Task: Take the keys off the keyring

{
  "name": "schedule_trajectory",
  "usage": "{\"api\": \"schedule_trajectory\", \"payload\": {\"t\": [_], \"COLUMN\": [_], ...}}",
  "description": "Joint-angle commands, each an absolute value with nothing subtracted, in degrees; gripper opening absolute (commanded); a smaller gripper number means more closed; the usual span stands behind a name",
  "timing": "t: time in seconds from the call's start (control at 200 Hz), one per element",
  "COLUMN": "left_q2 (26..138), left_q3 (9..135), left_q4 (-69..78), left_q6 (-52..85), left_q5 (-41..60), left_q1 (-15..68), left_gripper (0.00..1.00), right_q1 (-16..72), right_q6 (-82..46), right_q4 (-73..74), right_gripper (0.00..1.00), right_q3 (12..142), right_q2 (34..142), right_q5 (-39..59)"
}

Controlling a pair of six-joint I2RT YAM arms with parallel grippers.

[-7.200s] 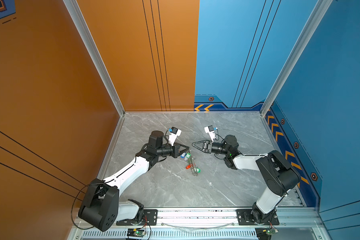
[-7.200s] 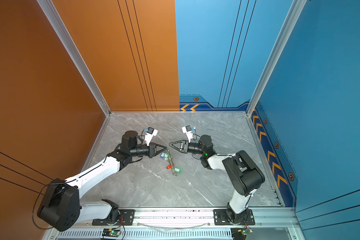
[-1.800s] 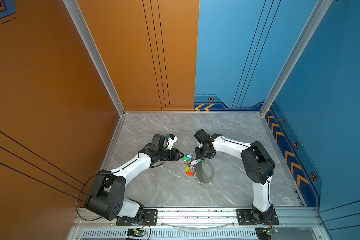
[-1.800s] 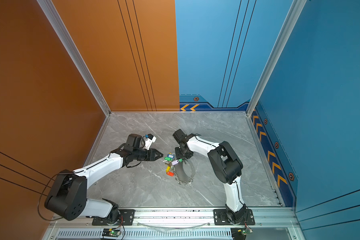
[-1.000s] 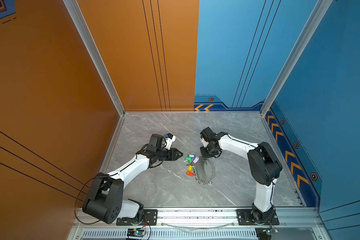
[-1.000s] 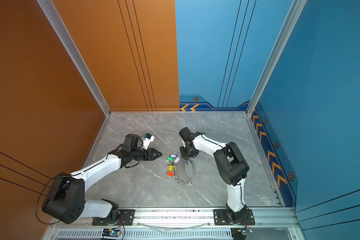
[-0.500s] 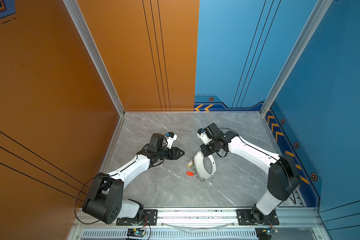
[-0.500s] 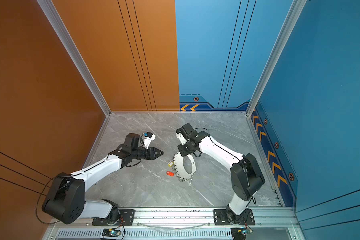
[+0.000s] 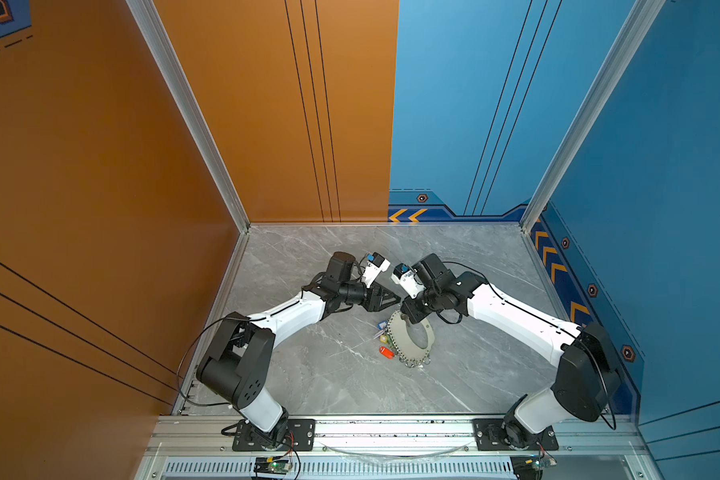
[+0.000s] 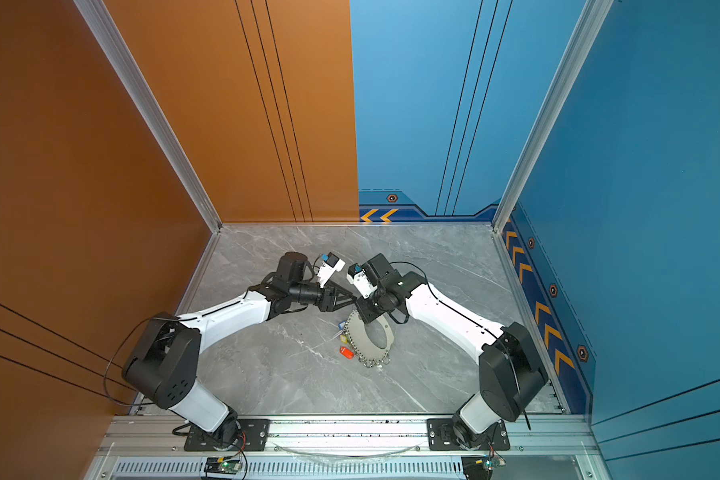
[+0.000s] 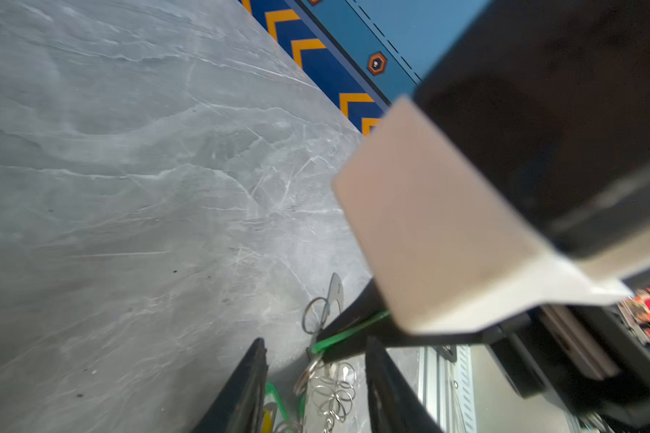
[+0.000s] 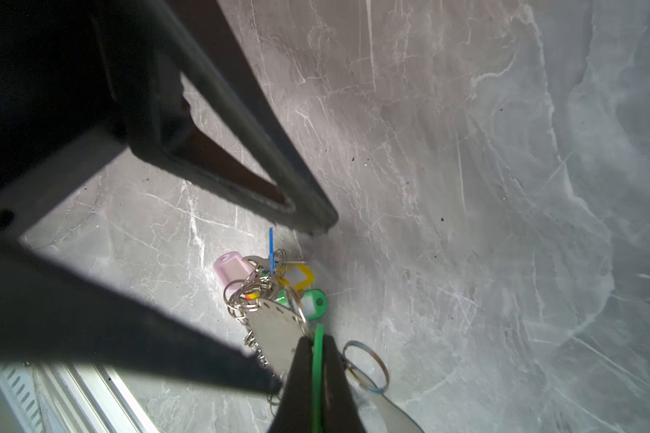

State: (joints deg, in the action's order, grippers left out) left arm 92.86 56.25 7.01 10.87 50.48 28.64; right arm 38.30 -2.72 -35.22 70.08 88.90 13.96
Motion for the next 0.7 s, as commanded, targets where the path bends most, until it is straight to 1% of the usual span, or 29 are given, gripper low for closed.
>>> {"api": "schedule_trajectory", "payload": {"t": [0.0,0.17,0.38,0.696], "left_q2": [92.91,91.44,91.87,90.25], "left_q3": [55.65,53.18,51.98,52.19], "left_q4": [7.39,7.41,7.66,7.99], "left_q6": [7.22,5.15,4.48,3.69], "left_q5": [58.58,59.61,56.68,53.49], "left_q1": [29.35,29.36,26.83,26.84], "left_gripper": [0.44,0.44,0.45,0.46], "right_q1": [38.06,37.76,37.72,38.22], "right_q6": [-1.50,-1.42,-1.07,-1.05], "right_q4": [-33.43,-32.35,-32.08,-32.17], "right_gripper": [0.03,0.03,0.03,0.03], "right_q3": [69.07,68.40,68.56,68.76], "right_q2": [86.57,85.52,85.54,85.35], "right_q5": [15.10,16.29,17.29,17.59]}}
